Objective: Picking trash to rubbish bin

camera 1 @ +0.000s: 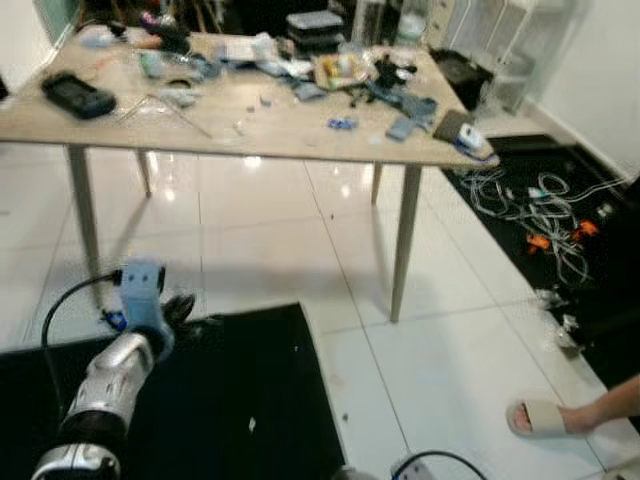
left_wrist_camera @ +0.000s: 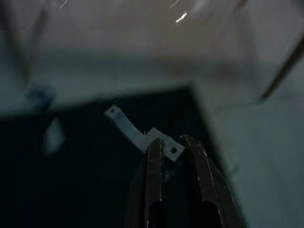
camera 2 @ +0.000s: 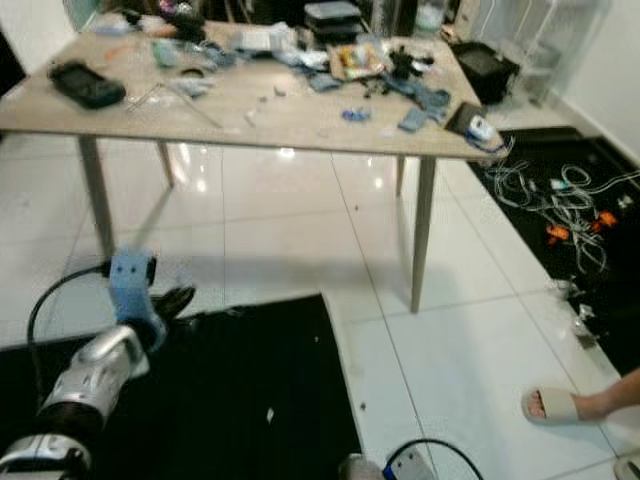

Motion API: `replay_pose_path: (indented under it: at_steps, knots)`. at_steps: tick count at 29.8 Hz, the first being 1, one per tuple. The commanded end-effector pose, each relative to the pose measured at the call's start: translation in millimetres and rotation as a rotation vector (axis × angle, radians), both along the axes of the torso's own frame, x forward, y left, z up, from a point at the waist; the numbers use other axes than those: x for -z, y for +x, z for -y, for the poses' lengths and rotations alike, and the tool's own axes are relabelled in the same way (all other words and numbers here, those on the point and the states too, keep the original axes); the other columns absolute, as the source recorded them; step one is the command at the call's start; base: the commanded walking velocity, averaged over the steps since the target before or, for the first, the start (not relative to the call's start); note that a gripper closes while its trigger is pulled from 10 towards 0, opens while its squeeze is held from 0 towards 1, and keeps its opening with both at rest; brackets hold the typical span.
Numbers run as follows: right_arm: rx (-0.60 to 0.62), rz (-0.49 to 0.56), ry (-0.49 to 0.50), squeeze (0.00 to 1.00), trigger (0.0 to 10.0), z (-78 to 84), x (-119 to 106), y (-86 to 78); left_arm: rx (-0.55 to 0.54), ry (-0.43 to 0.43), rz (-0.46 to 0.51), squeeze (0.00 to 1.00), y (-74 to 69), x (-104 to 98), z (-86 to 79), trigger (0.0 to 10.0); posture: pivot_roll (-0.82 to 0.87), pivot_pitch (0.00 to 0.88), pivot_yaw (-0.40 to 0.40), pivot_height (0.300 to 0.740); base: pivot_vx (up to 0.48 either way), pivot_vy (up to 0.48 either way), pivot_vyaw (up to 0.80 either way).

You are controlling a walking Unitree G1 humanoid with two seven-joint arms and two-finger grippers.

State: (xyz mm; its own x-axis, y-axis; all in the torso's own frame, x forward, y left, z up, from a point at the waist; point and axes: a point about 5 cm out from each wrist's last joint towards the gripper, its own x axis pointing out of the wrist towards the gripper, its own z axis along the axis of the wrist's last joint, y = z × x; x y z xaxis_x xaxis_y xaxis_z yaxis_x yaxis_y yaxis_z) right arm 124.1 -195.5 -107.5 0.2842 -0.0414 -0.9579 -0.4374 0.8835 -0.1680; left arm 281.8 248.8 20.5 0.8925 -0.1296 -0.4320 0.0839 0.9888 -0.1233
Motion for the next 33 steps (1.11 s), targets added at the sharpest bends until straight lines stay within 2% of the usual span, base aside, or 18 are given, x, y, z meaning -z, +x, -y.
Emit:
replay_pose_path:
  at_steps: [1, 5, 8, 11, 13, 14, 18, 24, 27, 29, 30, 33]
  knots:
    - [0.004, -0.009, -0.003, 0.00, 10.0, 1.9, 1, -4.2, -0.005, 0.036, -0.055, 0.00, -9.9, 13, -2.0, 10.0, 0.03, 0.077, -0.001, 0.740, -0.368, 0.000, 0.00]
    - [0.008, -0.034, -0.014, 0.00, 10.0, 10.4, 4, -20.6, -0.054, 0.103, -0.263, 0.00, -53.7, 53, -12.3, 10.0, 0.03, 0.076, 0.001, 0.740, -0.369, 0.000, 0.00]
    - [0.007, -0.036, -0.015, 0.00, 10.0, 12.0, 4, -21.8, -0.066, 0.109, -0.330, 0.00, -69.8, 65, -11.7, 10.0, 0.03, 0.076, 0.001, 0.740, -0.370, 0.000, 0.00]
    - [0.006, -0.032, -0.017, 0.00, 10.0, 15.0, 3, -18.3, -0.071, 0.119, -0.409, 0.00, -88.9, 79, -8.8, 10.0, 0.03, 0.076, 0.001, 0.740, -0.368, 0.000, 0.00]
    - [0.005, -0.030, -0.018, 0.00, 10.0, 15.8, 2, -16.3, -0.074, 0.119, -0.425, 0.00, -92.8, 82, -8.0, 10.0, 0.03, 0.076, 0.001, 0.740, -0.368, 0.000, 0.00]
    - [0.003, -0.026, -0.020, 0.00, 10.0, 16.8, 1, -13.4, -0.070, 0.126, -0.456, 0.00, -99.8, 87, -5.9, 10.0, 0.04, 0.077, -0.006, 0.740, -0.368, 0.000, 0.00]
    - [-0.003, -0.002, -0.022, 0.00, 10.0, 17.3, -3, 0.4, 0.015, 0.226, -0.608, 0.00, -132.0, 106, 3.3, 10.0, 0.04, 0.077, -0.006, 0.740, -0.368, 0.000, 0.00]
    - [-0.006, 0.011, -0.005, 0.00, 10.0, 4.3, -3, 8.5, 0.075, 0.263, -0.668, 0.00, -148.0, 114, 11.2, 10.0, 0.03, 0.078, -0.003, 0.740, -0.370, 0.000, 0.00]
    - [-0.013, 0.013, 0.014, 0.00, 10.0, -10.2, -2, 11.1, 0.125, 0.295, -0.694, 0.00, -154.4, 117, 14.7, 10.0, 0.03, 0.078, -0.003, 0.740, -0.370, 0.000, 0.00]
    - [-0.014, 0.013, 0.018, 0.00, 10.0, -13.3, -2, 11.6, 0.140, 0.305, -0.701, 0.00, -156.4, 118, 15.7, 10.0, 0.03, 0.078, -0.003, 0.740, -0.368, 0.000, 0.00]
    - [-0.017, 0.016, 0.028, 0.00, 10.0, -19.4, -3, 15.3, 0.168, 0.332, -0.722, 0.00, -162.7, 121, 17.1, 10.0, 0.03, 0.077, 0.000, 0.740, 0.000, 0.000, 0.00]
    - [-0.015, 0.019, 0.031, 0.00, 10.0, -20.5, -3, 16.5, 0.192, 0.364, -0.736, 0.00, -166.7, 122, 16.7, 10.0, 0.03, 0.077, 0.000, 0.740, 0.000, 0.000, 0.00]
